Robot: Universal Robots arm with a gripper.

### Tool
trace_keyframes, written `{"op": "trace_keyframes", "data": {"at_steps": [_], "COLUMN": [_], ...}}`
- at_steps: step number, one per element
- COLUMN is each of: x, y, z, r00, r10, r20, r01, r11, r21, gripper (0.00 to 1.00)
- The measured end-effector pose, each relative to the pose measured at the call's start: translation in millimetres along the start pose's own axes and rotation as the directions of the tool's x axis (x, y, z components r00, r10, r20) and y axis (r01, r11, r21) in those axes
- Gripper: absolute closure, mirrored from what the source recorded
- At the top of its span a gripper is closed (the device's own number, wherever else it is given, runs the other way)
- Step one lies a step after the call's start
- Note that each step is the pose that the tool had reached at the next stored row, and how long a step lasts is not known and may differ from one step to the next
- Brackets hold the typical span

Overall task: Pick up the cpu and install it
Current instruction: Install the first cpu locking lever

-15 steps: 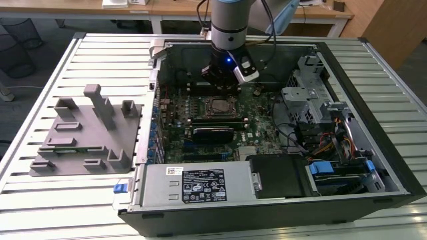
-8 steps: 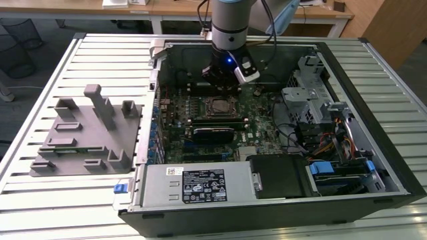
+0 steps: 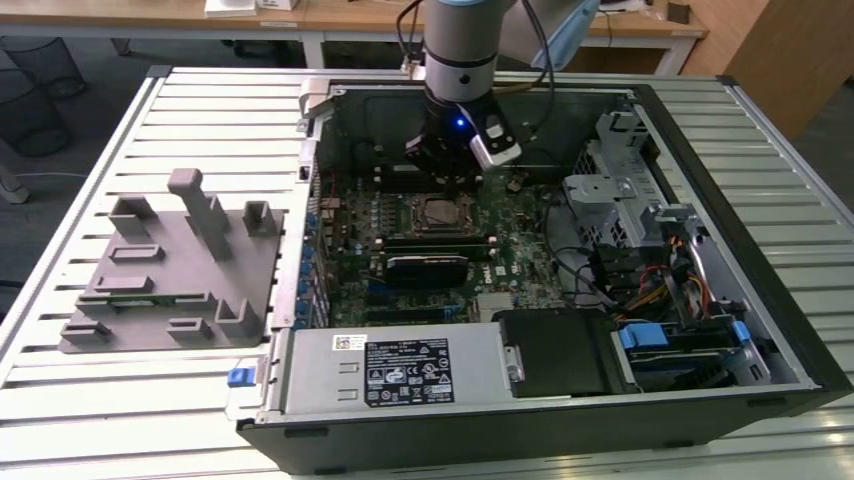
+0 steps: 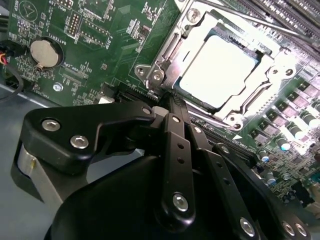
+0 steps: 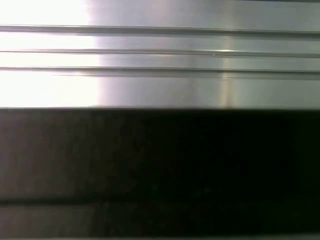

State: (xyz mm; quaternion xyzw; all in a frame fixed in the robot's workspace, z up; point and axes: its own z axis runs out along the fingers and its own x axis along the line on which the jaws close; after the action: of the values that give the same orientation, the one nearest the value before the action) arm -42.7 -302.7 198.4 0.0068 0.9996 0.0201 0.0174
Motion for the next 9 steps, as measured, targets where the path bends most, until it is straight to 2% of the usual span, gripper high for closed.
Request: {"op": "trace_keyframes", "data": {"at_steps": [4, 9], "x": [-0.6, -0.7], "y": [-0.2, 0.0], "z": [1.9, 2.1], "r00": [1.0, 1.0], "r10": [0.0, 0.0], "r20": [-0.0014, -0.0035], "r01": [0.0, 0.0], "r11": [0.9999, 0.9999], "r21": [0.0145, 0.0139], "gripper": [0.89, 0.89]}}
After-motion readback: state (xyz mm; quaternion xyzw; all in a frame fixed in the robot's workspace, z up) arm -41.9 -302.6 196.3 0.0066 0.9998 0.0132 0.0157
